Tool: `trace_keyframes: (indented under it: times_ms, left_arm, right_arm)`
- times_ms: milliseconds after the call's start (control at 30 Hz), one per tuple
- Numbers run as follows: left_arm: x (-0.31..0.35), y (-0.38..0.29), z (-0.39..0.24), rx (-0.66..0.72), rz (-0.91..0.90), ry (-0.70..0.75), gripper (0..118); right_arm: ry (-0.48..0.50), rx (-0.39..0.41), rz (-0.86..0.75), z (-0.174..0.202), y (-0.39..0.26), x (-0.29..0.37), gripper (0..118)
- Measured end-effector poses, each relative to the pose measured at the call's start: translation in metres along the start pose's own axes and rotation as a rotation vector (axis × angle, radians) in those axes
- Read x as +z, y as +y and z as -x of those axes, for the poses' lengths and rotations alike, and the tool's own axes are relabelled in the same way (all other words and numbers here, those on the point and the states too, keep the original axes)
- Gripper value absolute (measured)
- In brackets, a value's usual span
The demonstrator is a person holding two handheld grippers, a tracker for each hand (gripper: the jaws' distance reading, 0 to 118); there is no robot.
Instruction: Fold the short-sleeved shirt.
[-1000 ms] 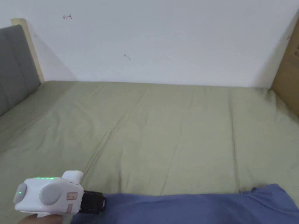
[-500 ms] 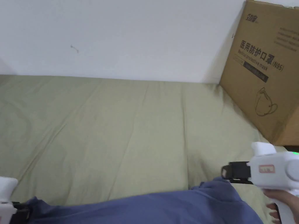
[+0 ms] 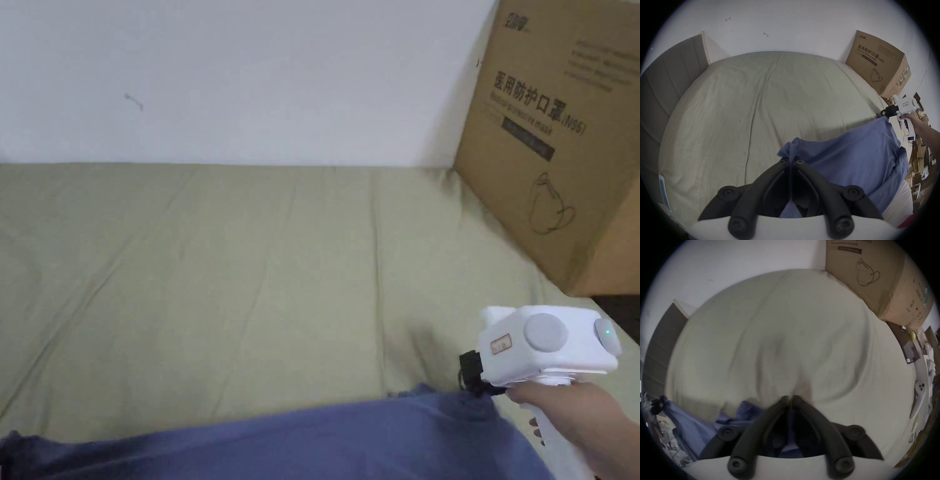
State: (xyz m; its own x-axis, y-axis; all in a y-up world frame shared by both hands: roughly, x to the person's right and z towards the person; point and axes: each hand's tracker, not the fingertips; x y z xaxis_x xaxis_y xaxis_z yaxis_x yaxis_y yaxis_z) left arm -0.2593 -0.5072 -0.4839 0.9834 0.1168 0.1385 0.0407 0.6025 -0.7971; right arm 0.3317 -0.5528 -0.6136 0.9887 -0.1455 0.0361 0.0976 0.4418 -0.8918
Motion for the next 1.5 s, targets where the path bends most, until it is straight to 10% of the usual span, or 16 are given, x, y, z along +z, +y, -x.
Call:
trace_keyframes:
  times_ms: [667, 1300, 1500]
  left_arm:
    - [0.024, 0.031, 0.007, 0.161, -0.211, -0.044, 2]
    - [0.092, -0.069, 0.017, -0.013, -0.096, -0.2, 2]
    - [0.092, -0.122, 0.014, -0.063, -0.013, -0.177, 2]
  right_arm:
    - [0.074, -0.128, -0.456, -0.001, 0.003, 0.132, 3]
    - [0.311, -0.28, -0.215, -0.029, -0.261, 0.252, 3]
    - [0.255, -0.31, -0.181, -0.034, -0.299, 0.226, 3]
